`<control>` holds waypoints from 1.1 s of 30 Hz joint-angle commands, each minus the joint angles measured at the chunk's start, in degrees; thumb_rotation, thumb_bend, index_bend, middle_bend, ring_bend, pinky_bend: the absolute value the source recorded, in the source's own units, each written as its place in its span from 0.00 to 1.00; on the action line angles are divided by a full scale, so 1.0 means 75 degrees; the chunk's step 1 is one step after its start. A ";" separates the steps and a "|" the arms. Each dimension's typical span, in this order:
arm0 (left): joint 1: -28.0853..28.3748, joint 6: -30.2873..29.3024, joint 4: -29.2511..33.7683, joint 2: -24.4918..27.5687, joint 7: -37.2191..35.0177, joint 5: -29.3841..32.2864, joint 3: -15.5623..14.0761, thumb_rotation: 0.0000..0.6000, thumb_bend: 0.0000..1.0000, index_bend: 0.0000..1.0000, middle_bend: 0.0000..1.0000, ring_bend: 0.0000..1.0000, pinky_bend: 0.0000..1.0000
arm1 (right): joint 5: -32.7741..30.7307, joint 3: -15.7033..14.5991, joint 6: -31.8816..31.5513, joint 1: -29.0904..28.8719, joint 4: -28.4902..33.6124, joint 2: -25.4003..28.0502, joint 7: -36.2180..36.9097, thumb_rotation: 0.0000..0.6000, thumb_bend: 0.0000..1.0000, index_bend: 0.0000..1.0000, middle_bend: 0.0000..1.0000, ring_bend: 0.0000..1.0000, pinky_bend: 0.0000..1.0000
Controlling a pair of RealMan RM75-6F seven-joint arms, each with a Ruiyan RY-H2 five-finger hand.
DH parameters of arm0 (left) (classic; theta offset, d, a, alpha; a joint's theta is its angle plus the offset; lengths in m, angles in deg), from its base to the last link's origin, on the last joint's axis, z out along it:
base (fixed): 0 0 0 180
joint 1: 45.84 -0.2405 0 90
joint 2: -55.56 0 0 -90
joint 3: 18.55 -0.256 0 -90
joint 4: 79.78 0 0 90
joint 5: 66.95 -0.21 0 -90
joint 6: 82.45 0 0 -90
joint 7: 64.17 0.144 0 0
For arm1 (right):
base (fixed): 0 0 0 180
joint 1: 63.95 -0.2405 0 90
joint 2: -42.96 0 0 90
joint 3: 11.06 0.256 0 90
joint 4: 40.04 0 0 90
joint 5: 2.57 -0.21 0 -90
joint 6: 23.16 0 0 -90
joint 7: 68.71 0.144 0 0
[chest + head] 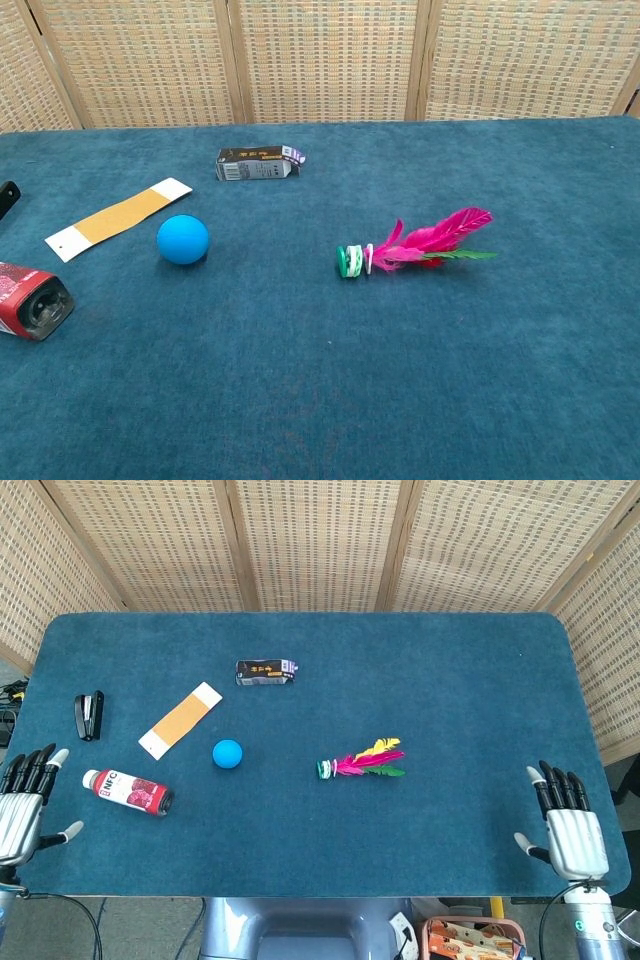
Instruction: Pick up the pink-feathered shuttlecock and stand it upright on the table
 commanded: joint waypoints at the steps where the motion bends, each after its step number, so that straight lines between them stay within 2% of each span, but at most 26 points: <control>1: 0.0003 0.0002 0.0008 0.0000 0.0011 -0.0012 -0.0005 1.00 0.10 0.00 0.00 0.00 0.00 | 0.0025 0.0073 0.0034 -0.0075 0.0043 -0.0046 -0.0015 1.00 0.12 0.08 0.00 0.00 0.00; 6: -0.0001 -0.0013 0.0034 0.0011 0.0007 -0.0019 0.0000 1.00 0.09 0.00 0.00 0.00 0.00 | 0.0071 0.0408 0.0482 -0.0593 0.0298 -0.0136 -0.0264 1.00 0.15 0.18 0.00 0.00 0.01; 10: 0.0003 0.0001 0.0039 0.0009 0.0010 -0.0043 -0.0018 1.00 0.10 0.00 0.00 0.00 0.00 | -0.0007 0.0759 0.1055 -0.1191 0.0410 -0.0345 -0.0674 1.00 0.17 0.31 0.02 0.00 0.08; 12: 0.0029 0.0060 0.0014 -0.0013 -0.0007 -0.0048 -0.0030 1.00 0.10 0.00 0.00 0.00 0.00 | -0.0247 0.1085 0.1747 -0.1831 0.0316 -0.0754 -0.1090 1.00 0.18 0.34 0.04 0.00 0.09; 14: 0.0047 0.0102 -0.0016 -0.0032 -0.0017 -0.0036 -0.0031 1.00 0.10 0.00 0.00 0.00 0.00 | -0.0557 0.1249 0.2049 -0.2101 0.0225 -0.1000 -0.1420 1.00 0.19 0.36 0.06 0.00 0.10; 21: 0.0095 0.0231 -0.0113 -0.0069 -0.0089 0.0078 -0.0001 1.00 0.09 0.00 0.00 0.00 0.00 | -0.1404 0.1427 0.2876 -0.2793 -0.0260 -0.1769 -0.2140 1.00 0.20 0.41 0.11 0.00 0.10; 27: 0.0116 0.0287 -0.0149 -0.0085 -0.0118 0.0100 -0.0008 1.00 0.10 0.00 0.00 0.00 0.00 | -0.1731 0.1421 0.3044 -0.3050 -0.0744 -0.2201 -0.2218 1.00 0.20 0.45 0.15 0.00 0.10; 33: 0.0133 0.0315 -0.0159 -0.0113 -0.0084 0.0090 -0.0024 1.00 0.10 0.00 0.00 0.00 0.00 | -0.1891 0.1513 0.3088 -0.3260 -0.1008 -0.2387 -0.2190 1.00 0.20 0.45 0.15 0.00 0.10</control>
